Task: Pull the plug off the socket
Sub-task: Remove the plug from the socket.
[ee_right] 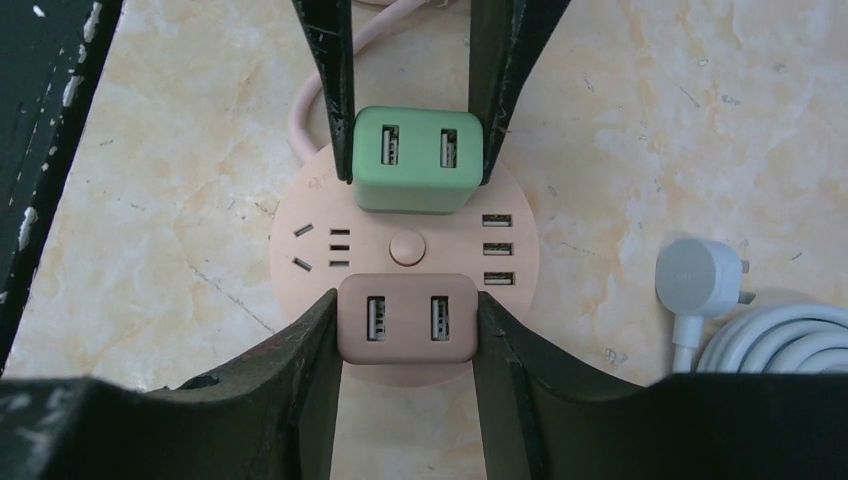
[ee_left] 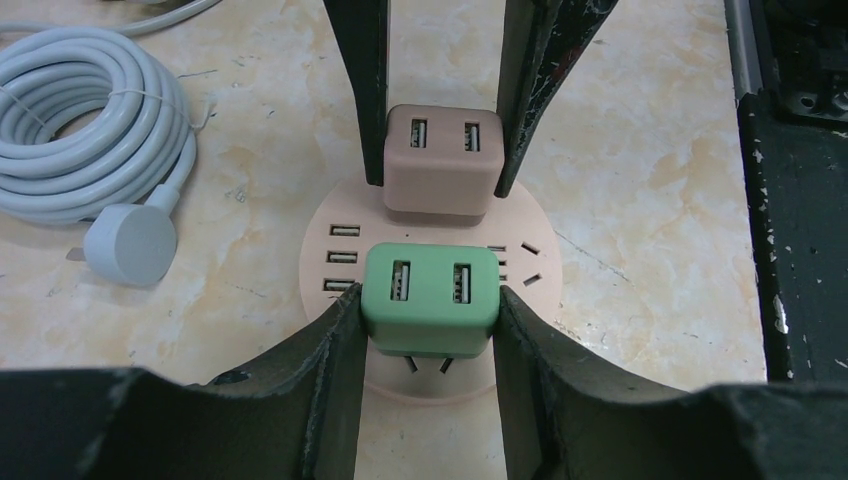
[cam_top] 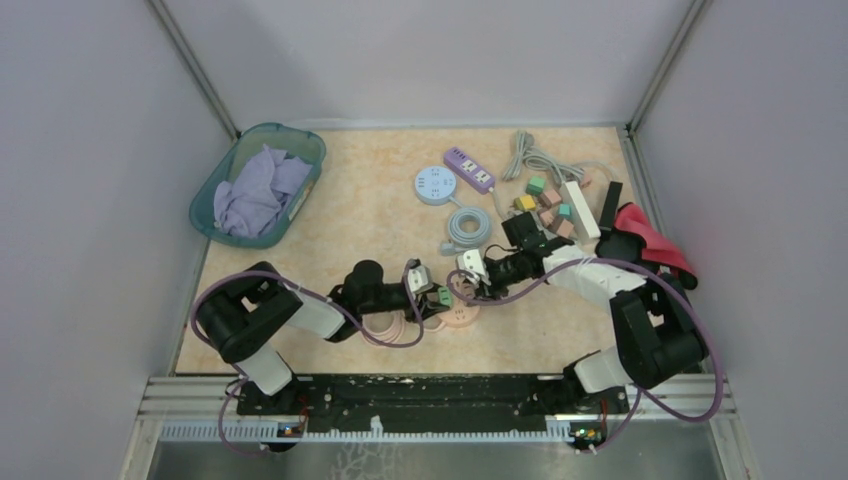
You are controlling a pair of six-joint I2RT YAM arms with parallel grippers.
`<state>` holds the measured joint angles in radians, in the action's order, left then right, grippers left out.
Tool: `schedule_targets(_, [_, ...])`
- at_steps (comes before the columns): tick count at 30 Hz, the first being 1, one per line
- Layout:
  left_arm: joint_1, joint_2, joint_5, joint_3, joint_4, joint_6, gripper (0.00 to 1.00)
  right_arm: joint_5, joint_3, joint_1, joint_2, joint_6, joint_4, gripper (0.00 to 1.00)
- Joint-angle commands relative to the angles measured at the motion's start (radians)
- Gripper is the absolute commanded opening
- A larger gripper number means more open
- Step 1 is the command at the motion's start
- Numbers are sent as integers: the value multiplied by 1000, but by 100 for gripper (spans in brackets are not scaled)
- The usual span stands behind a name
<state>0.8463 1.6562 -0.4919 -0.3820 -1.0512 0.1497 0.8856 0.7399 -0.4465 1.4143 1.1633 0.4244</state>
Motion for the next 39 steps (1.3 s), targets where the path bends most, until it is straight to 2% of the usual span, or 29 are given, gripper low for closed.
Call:
schedule_targets(1, [6, 13, -20, 1, 10, -30, 8, 131, 3, 4, -48, 200, 27, 0])
schedule_targets(5, [6, 4, -20, -6, 24, -28, 8, 105, 3, -35, -44, 148, -7, 0])
schedule_targets(14, [7, 23, -23, -26, 45, -31, 8, 76, 33, -84, -13, -215, -201, 0])
schedule_targets(17, [8, 25, -23, -26, 52, -27, 8, 47, 65, -78, 4, -266, -202, 0])
schedule_targets(26, [7, 5, 14, -2, 52, -18, 7, 77, 58, 33, -15, -222, -178, 0])
schedule_targets(29, [6, 5, 15, -1, 52, -17, 7, 101, 36, 56, -40, -152, -160, 0])
schedule_targets(36, [6, 0, 18, -1, 51, -18, 7, 172, 7, 60, -52, 119, -18, 0])
schedule_targets(39, [7, 6, 12, -7, 51, -21, 7, 191, 0, 47, -59, 110, -25, 0])
